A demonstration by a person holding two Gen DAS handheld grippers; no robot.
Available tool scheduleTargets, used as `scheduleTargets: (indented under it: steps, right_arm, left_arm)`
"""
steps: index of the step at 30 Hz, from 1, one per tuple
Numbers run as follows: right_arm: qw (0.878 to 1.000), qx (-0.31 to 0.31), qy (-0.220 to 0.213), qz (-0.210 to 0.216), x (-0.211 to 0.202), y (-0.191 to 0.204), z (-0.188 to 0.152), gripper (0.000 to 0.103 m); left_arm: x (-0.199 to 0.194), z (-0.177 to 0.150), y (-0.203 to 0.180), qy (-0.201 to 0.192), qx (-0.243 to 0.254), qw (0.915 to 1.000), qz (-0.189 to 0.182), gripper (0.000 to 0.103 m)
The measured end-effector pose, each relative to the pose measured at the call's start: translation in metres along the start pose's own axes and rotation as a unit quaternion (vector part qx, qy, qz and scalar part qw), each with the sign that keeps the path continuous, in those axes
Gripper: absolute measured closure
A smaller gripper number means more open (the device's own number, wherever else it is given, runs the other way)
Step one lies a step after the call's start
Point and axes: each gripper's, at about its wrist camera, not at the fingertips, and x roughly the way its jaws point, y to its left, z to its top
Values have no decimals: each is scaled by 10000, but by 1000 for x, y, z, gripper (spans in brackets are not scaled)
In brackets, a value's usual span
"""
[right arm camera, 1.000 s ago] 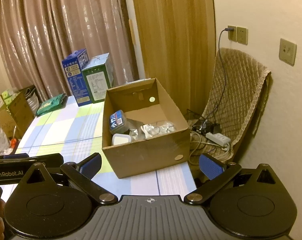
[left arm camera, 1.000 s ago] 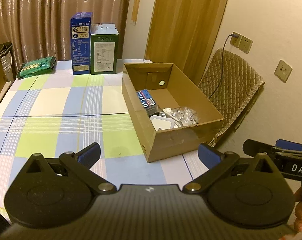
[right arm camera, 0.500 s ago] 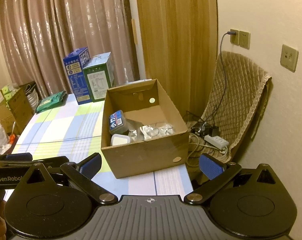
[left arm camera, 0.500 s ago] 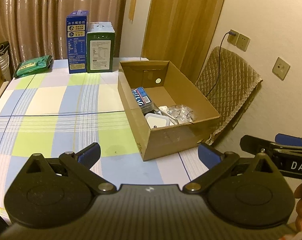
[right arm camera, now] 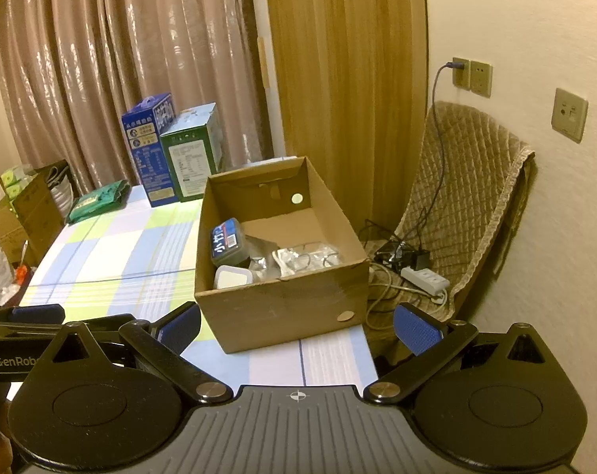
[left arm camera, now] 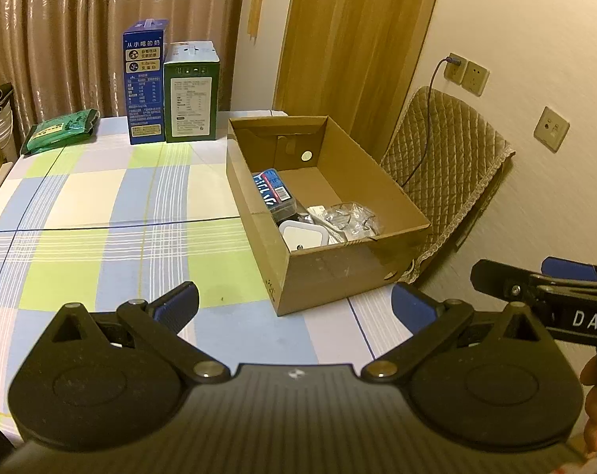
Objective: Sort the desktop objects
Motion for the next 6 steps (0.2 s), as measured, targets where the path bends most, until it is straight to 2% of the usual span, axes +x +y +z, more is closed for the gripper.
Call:
scheduleTargets:
  steps: [6]
  right_arm:
    - [10000,-17,15,-40,1,0,-2,2]
  left_arm:
    - [-1,-3,2,-115,25,9999,0,1]
